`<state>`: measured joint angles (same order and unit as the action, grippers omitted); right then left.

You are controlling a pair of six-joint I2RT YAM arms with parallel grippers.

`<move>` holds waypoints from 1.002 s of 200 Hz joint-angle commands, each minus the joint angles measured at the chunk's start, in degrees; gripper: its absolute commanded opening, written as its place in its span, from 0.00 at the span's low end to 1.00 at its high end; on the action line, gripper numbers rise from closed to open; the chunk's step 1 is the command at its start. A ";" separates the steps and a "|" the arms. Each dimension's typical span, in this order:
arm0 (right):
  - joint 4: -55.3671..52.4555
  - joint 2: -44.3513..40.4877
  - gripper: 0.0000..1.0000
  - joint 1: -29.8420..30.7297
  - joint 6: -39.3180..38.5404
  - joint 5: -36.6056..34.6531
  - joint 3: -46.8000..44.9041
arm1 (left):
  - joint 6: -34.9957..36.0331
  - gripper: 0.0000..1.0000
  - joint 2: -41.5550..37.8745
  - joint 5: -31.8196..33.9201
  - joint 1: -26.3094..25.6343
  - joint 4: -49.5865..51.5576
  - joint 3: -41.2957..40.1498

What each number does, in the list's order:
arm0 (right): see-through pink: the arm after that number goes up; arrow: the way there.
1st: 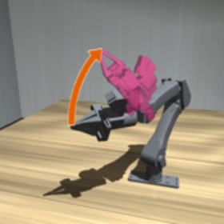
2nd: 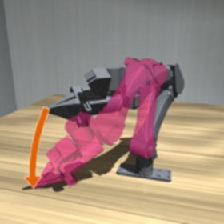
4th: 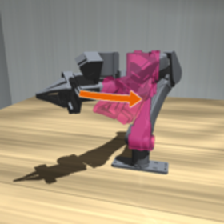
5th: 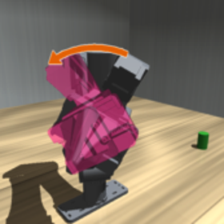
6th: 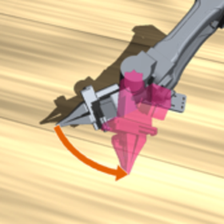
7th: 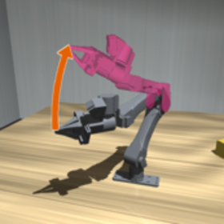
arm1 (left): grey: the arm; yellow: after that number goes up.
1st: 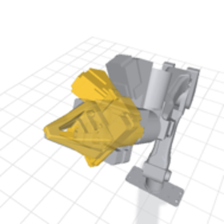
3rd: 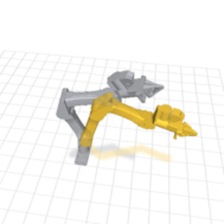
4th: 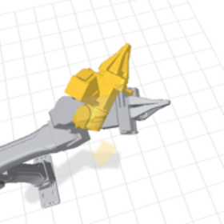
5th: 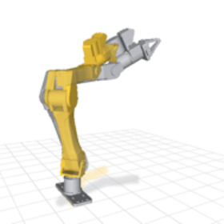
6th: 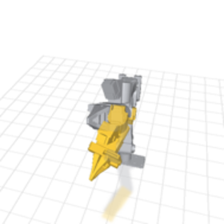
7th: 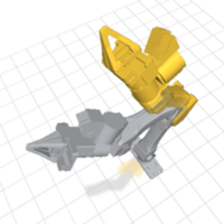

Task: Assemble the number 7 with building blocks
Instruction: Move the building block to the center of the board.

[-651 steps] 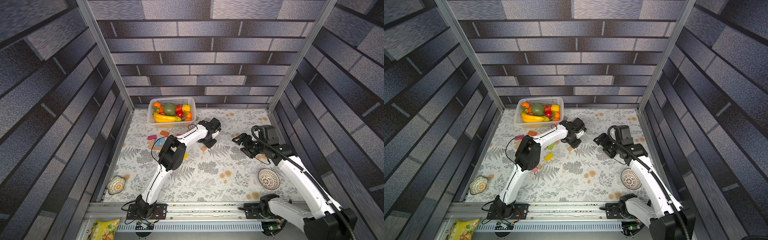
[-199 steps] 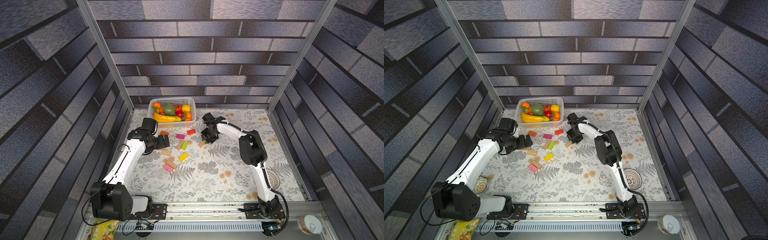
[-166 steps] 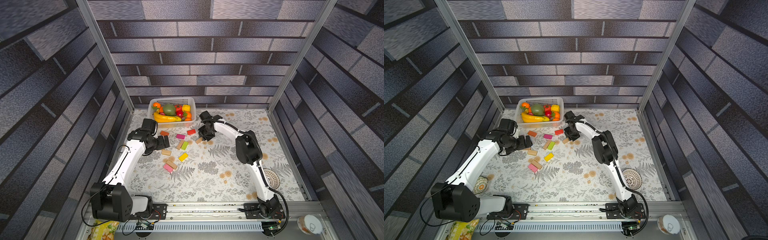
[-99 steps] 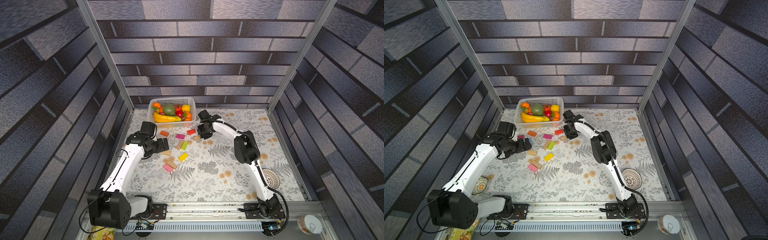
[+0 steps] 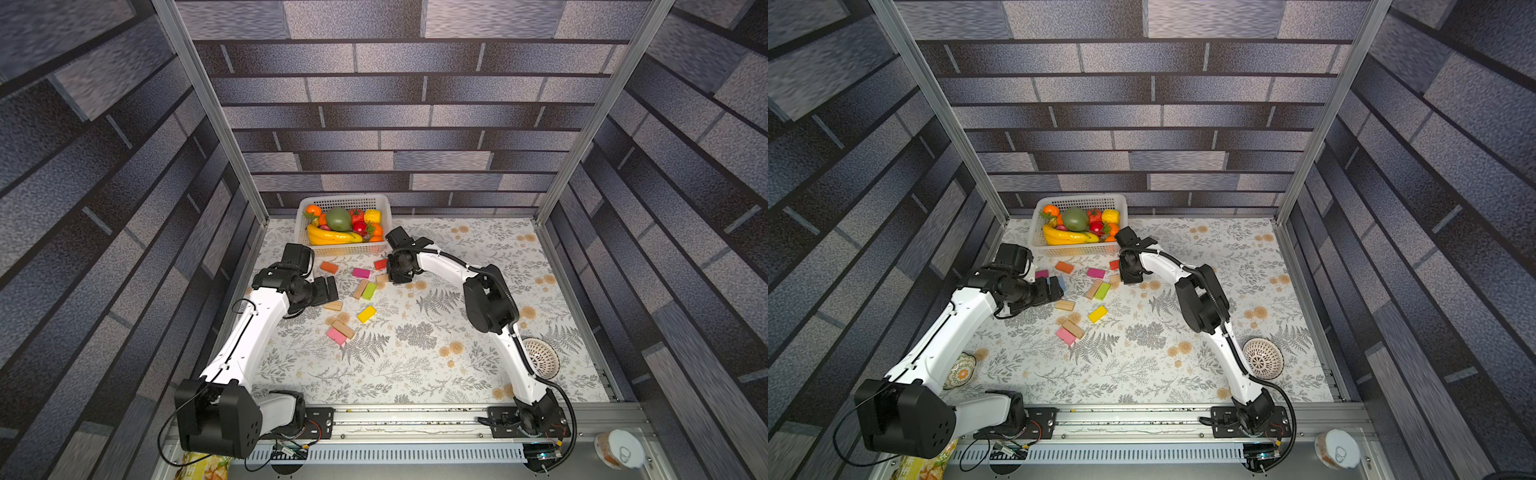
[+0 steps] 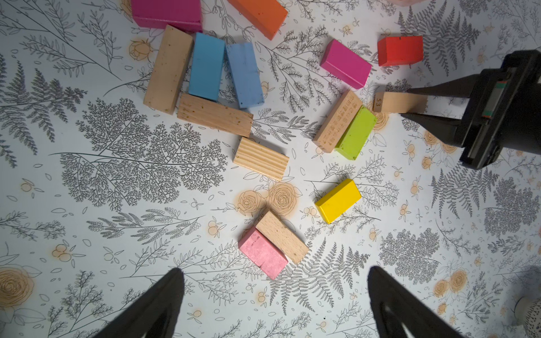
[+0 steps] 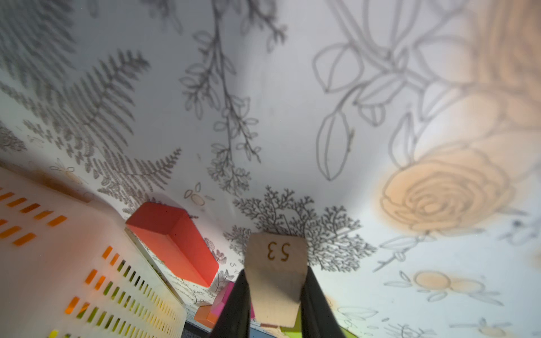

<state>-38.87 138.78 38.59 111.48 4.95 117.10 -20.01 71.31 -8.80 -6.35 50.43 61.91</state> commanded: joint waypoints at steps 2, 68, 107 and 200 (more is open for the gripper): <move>-4.46 0.94 0.19 0.49 4.90 -1.16 -3.91 | -0.73 1.00 -0.12 0.80 -0.54 1.59 -0.32; -0.65 -1.58 0.51 0.61 6.13 -1.82 -9.11 | -0.03 1.00 0.71 1.66 -1.82 2.12 1.20; 2.02 -2.02 0.72 0.17 4.58 -2.26 -8.70 | 0.06 1.00 0.72 1.64 -2.08 2.01 1.68; -5.60 -16.97 0.74 -0.11 -26.10 -4.03 -6.64 | -1.75 1.00 -0.87 2.72 -0.31 2.37 1.22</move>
<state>-38.09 132.40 38.46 101.21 2.42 111.22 -20.03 71.46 -7.49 -7.66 51.07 61.98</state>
